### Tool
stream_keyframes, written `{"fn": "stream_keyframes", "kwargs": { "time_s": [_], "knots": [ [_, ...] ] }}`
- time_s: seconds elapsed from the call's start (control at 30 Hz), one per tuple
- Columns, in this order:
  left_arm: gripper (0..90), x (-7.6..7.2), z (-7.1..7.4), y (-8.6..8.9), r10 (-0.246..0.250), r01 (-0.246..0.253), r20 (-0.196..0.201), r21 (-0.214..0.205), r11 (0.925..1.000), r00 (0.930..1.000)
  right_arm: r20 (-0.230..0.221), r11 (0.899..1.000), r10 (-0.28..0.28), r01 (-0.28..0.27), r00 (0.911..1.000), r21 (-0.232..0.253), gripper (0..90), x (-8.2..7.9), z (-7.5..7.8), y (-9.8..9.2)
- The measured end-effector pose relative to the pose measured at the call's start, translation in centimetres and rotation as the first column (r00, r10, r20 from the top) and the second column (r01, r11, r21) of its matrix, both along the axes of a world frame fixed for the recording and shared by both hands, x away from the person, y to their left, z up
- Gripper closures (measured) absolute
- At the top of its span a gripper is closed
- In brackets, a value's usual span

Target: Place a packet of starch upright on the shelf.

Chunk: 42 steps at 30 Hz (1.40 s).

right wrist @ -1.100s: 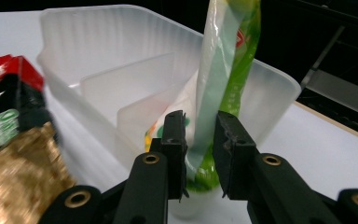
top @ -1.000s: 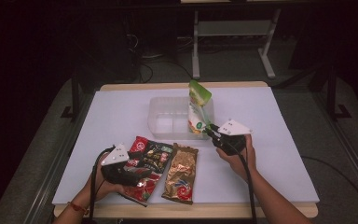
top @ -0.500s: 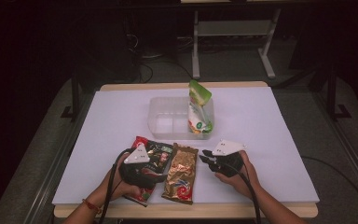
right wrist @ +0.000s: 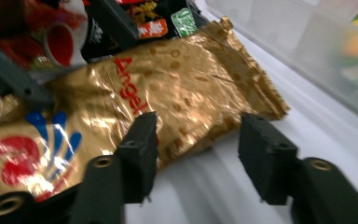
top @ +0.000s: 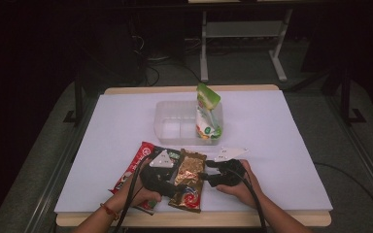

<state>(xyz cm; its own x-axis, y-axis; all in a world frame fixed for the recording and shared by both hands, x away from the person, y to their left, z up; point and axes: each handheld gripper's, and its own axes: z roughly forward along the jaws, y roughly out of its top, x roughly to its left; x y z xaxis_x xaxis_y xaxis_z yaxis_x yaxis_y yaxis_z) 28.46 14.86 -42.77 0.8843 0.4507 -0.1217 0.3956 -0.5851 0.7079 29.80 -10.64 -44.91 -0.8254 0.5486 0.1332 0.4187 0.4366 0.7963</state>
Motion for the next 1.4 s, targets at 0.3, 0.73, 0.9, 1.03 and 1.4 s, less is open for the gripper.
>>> {"fn": "stream_keyframes", "kwargs": {
  "time_s": [0.3,0.73,0.9,1.03,1.4],
  "knots": [
    [23.1,0.5,-0.4,-1.2,-0.039,0.042,-0.086,0.033,0.9985,0.9955,-0.122,1.000,-0.023,0.024,0.9923,0.005,29.4,0.9,-0.7,0.7],
    [18.3,1.0,-0.6,-2.3,0.000,0.006,-0.134,0.047,0.9989,0.9910,-0.127,0.999,0.028,-0.022,0.9915,0.048,66.8,0.8,-0.4,0.7],
    [19.1,1.0,-0.7,-2.1,0.000,0.005,-0.130,0.038,0.9992,0.9915,-0.084,0.998,0.037,-0.033,0.9957,0.053,90.0,0.7,-0.2,0.9],
    [21.9,0.9,-0.6,-2.0,-0.001,0.004,-0.119,0.031,0.9995,0.9929,-0.072,0.999,0.043,-0.041,0.9965,0.031,90.0,0.7,-0.1,1.0],
    [39.1,0.8,-0.5,-1.7,0.000,0.001,-0.099,0.010,0.9999,0.9950,-0.140,0.999,-0.044,0.041,0.9892,-0.024,22.6,1.6,-0.4,1.4]
  ]
}}
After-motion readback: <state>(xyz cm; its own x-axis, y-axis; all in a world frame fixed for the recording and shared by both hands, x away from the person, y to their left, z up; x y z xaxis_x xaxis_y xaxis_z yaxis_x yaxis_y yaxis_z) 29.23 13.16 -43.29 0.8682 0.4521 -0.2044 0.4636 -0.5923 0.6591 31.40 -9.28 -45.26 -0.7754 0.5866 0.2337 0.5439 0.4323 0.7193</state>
